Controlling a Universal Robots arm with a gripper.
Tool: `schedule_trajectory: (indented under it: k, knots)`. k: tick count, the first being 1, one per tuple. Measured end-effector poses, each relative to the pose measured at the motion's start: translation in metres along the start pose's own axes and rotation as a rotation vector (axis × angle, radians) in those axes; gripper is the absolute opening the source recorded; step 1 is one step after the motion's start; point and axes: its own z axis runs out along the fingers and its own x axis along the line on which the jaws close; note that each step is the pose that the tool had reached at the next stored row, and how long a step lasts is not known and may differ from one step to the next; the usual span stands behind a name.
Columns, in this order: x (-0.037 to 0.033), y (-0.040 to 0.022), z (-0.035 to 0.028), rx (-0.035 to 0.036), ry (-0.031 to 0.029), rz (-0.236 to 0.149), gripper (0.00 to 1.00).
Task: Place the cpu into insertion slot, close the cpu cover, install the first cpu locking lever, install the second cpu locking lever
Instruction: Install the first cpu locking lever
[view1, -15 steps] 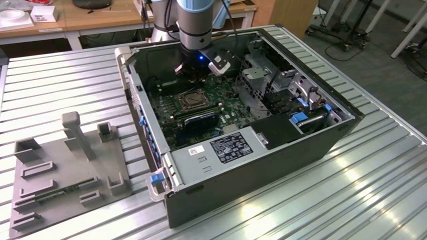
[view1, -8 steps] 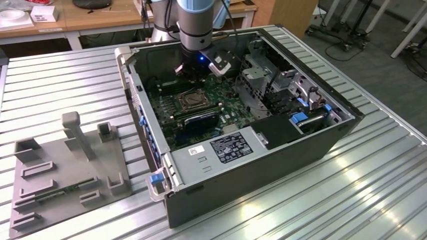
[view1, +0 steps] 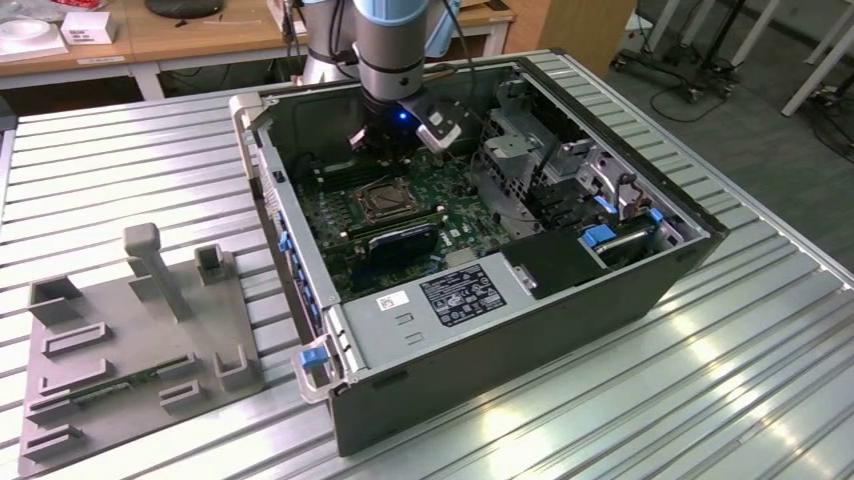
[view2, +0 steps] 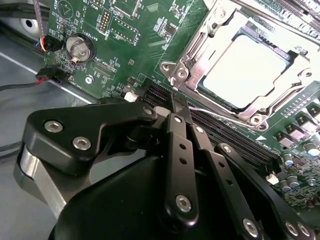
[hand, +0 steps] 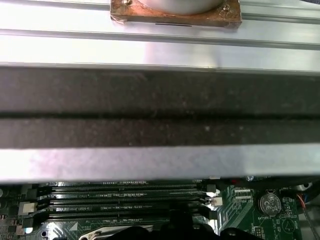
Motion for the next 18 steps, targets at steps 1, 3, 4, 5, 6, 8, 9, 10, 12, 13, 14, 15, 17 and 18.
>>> schedule_trajectory:
  k: [1,3,4,5,6,8,9,10,12,13,14,15,17,18]
  knots:
    - [0.0001,0.0005,0.0001,0.0000,0.0000,0.000,0.11]
    - [0.0004,0.0013,0.0000,0.0000,0.0000,0.000,0.11]
    - [0.0004,0.0017,-0.0004,0.0001,0.0001,0.000,0.11]
    - [0.0003,0.0023,-0.0014,0.0002,0.0001,0.000,0.11]
    - [0.0000,0.0030,-0.0032,0.0000,0.0001,0.000,0.11]
    - [-0.0005,0.0041,-0.0070,-0.0001,-0.0001,0.000,0.11]
    - [-0.0008,0.0046,-0.0089,-0.0001,-0.0002,0.001,0.11]
    - [-0.0011,0.0051,-0.0108,-0.0002,-0.0003,0.001,0.11]
    - [-0.0017,0.0060,-0.0151,0.0000,-0.0002,0.001,0.11]
    - [-0.0019,0.0063,-0.0167,0.0000,-0.0002,0.001,0.11]
    - [-0.0020,0.0065,-0.0173,-0.0001,-0.0003,0.001,0.11]
    - [-0.0020,0.0065,-0.0173,-0.0002,-0.0004,0.001,0.11]
    - [-0.0016,0.0065,-0.0175,0.0000,-0.0008,0.001,0.11]
    - [-0.0014,0.0063,-0.0175,-0.0001,-0.0010,0.001,0.11]
